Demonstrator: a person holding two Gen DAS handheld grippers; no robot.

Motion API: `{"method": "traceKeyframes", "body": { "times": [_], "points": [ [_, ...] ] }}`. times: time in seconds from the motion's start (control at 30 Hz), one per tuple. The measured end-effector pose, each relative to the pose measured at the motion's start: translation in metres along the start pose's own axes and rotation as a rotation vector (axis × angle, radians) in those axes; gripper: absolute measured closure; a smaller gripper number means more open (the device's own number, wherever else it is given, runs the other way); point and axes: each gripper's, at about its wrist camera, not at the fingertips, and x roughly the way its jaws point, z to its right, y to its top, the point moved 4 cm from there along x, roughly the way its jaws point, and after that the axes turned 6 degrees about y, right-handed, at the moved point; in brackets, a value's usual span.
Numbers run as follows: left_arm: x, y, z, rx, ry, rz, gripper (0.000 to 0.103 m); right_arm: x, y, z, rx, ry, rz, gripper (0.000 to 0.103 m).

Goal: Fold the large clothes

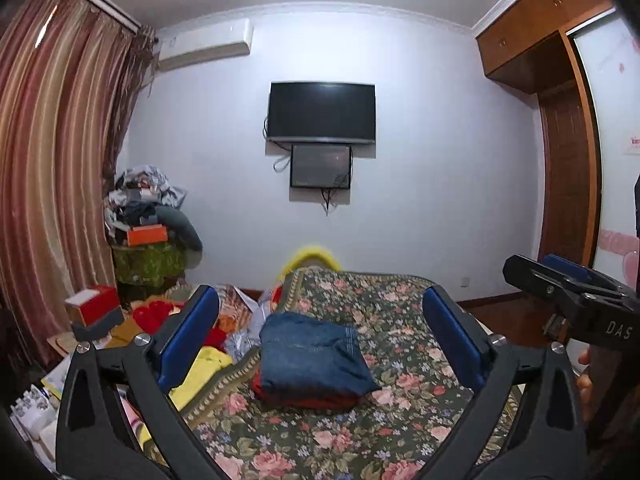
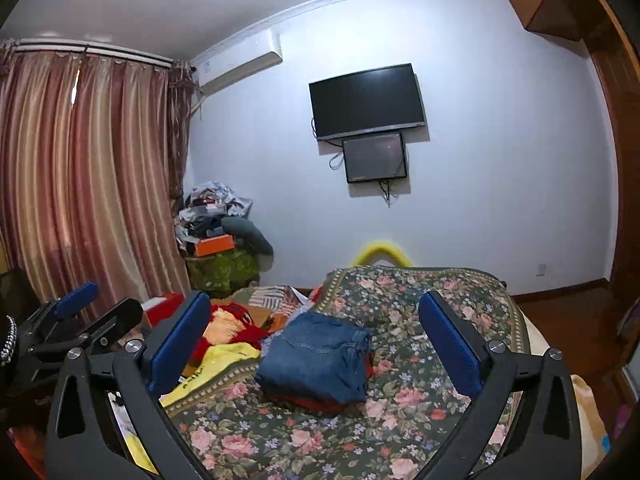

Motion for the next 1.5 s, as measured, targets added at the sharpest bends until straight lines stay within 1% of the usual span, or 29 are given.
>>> {"method": "traceKeyframes", "body": {
  "times": [0.1,0.27,0.6,0.9,1.17,1.5],
  "points": [
    [0.003,-0.004,-0.002,-0.01,0.013,-0.012,0.001,-0.002,-0.002,0.003,0.021,0.017,-0.01,0.0],
    [0.005,-0.01,-0.003,-0.016,0.011,-0.035,0.001,-0.003,-0.004,0.004,0.018,0.005,-0.018,0.0],
    [0.008,-0.014,-0.006,-0.032,0.003,-0.052,0.001,-0.004,-0.011,0.002,0.005,-0.011,-0.032,0.0],
    [0.017,-0.019,-0.012,-0.063,-0.009,-0.092,0.001,-0.001,-0.013,0.003,0.006,-0.028,-0.063,0.0],
    [0.02,-0.022,-0.015,-0.071,0.004,-0.102,0.001,0.001,-0.014,0.006,0.009,-0.038,-0.081,0.0],
    [0.023,-0.023,-0.015,-0.081,0.003,-0.114,0.001,0.002,-0.014,0.005,0.008,-0.04,-0.086,0.0]
  ]
}}
